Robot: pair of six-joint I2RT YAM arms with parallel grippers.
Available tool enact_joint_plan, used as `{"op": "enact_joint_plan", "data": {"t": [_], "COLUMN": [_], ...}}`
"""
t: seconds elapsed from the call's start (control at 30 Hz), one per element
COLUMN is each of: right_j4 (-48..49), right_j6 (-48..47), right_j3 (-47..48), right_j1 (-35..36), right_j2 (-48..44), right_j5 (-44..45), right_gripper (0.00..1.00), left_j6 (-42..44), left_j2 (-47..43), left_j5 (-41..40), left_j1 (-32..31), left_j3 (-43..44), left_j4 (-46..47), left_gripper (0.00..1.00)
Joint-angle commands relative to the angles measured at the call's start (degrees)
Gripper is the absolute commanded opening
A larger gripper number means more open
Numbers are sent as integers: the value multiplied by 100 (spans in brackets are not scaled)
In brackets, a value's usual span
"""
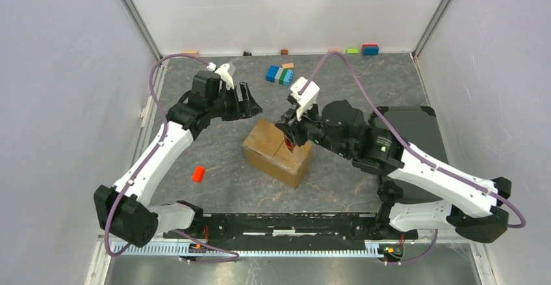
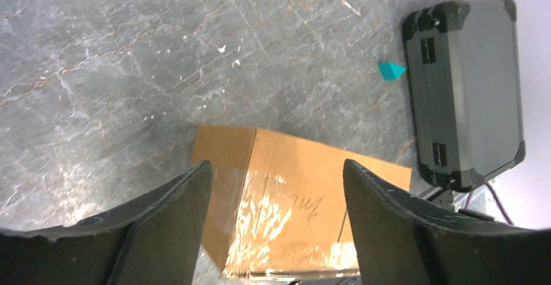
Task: Unpack the express box
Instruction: Adjust the express box at the center of the board, then cut the express box at the center of the board.
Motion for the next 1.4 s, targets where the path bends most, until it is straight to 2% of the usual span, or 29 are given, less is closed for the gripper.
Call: {"op": "enact_joint_plan", "data": {"t": [0.0, 0.07, 0.23, 0.4, 0.63, 0.8, 0.93, 1.03, 1.37], "right_j4": [326, 410, 973, 1987, 3489, 4345, 4787, 5024, 5860], "right_j6": [-349, -391, -266, 89, 542, 743, 828, 889, 905], "right_j3": [601, 697, 458, -316, -1536, -2224, -2524, -2604, -2857], "right_j1": [-45, -94, -407, -688, -805, -806, -807, -802, -674], "right_j2": [458, 599, 709, 526, 150, -76, -150, -120, 182], "right_j5": [-294, -362, -803, -1202, -1320, -1287, -1210, -1183, -1067], "right_gripper": [0, 0, 0, 0, 0, 0, 0, 0, 0], "left_j6": [435, 472, 622, 508, -56, -352, -131, -40, 64], "left_j2": [-129, -64, 195, 457, 687, 729, 616, 382, 99], "left_j5": [-8, 98, 82, 547, 1029, 1152, 521, 330, 1079], "left_j1": [19, 18, 8, -58, -351, -485, -410, -228, 68], "left_j3": [-139, -153, -229, -309, -342, -314, -100, -123, -458], "left_j4": [-560, -592, -550, -179, 400, 665, 112, -185, -231], "left_gripper": [76, 71, 66, 55, 48, 50, 59, 61, 60]}}
